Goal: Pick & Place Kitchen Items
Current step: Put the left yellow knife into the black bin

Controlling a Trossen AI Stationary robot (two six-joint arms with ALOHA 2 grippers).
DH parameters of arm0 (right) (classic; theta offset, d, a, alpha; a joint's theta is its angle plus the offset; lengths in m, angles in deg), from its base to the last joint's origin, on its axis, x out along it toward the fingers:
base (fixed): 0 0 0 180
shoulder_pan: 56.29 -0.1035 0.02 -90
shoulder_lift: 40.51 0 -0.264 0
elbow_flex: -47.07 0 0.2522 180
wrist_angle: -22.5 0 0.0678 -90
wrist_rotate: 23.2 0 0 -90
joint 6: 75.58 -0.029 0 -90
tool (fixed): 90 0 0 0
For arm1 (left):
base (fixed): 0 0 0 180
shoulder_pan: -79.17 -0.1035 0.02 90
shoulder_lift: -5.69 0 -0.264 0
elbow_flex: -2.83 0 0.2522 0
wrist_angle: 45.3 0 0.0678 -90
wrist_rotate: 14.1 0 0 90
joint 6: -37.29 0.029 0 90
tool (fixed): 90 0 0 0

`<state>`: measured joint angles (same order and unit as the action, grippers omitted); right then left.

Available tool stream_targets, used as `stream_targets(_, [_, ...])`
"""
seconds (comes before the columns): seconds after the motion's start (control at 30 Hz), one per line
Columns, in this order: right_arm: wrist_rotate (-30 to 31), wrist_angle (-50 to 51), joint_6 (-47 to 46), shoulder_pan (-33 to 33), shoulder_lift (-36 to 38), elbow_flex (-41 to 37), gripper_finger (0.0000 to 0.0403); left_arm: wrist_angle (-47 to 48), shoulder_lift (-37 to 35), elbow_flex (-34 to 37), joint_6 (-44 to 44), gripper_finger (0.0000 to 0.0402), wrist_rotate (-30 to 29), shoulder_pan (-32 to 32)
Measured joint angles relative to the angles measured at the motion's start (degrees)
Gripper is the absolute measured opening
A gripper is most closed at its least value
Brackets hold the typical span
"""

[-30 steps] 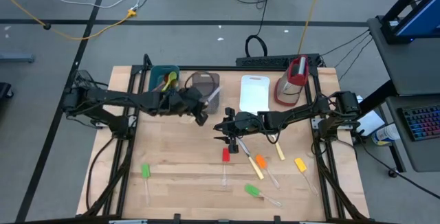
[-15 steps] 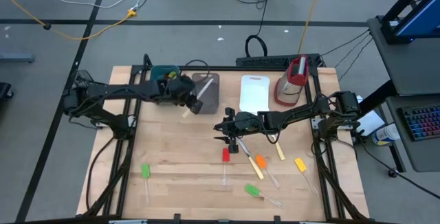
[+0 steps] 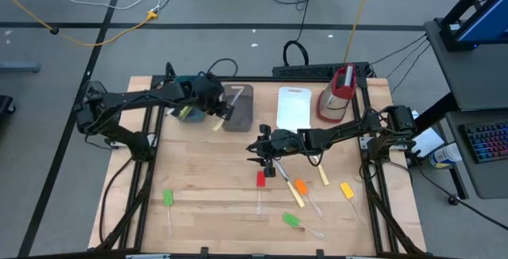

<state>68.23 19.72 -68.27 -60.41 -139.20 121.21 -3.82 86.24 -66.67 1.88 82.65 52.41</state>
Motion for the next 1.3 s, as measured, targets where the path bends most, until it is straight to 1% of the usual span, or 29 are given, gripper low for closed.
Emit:
stream_targets(0.1, [0.0,-0.5,-0.2,0.0,0.0,0.0,0.0164,3.4,3.3,-4.4,1.9,0.0031,0.9,-0.3])
stream_targets(0.23, [0.0,-0.8,-0.2,0.0,0.0,0.0,0.0164,12.5,8.6,-11.5,5.0,0.0031,0.9,-0.6])
stream_targets(0.3, [0.0,-0.8,-0.2,0.0,0.0,0.0,0.0164,15.3,11.3,-14.7,5.8,0.0031,0.5,-0.7])
stream_targets(0.43, [0.0,-0.8,-0.6,0.0,0.0,0.0,0.0164,17.9,16.0,-18.6,5.5,0.0031,-0.2,-1.2])
stream_targets(0.63, [0.0,-0.8,-0.6,0.0,0.0,0.0,0.0164,18.8,21.5,-19.6,5.2,0.0031,-0.2,-2.2])
stream_targets(0.77, [0.0,-0.8,-0.6,0.0,0.0,0.0,0.0164,18.8,23.3,-19.6,6.3,0.0037,-0.2,-2.6])
stream_targets(1.17, [0.0,-0.8,-0.6,0.0,0.0,0.0,0.0164,18.5,23.3,-19.6,8.3,0.0113,-0.3,-2.4])
stream_targets(1.3, [0.0,-0.4,-1.1,0.0,0.0,0.0,0.0164,18.6,22.4,-19.6,8.3,0.0123,2.8,-2.2])
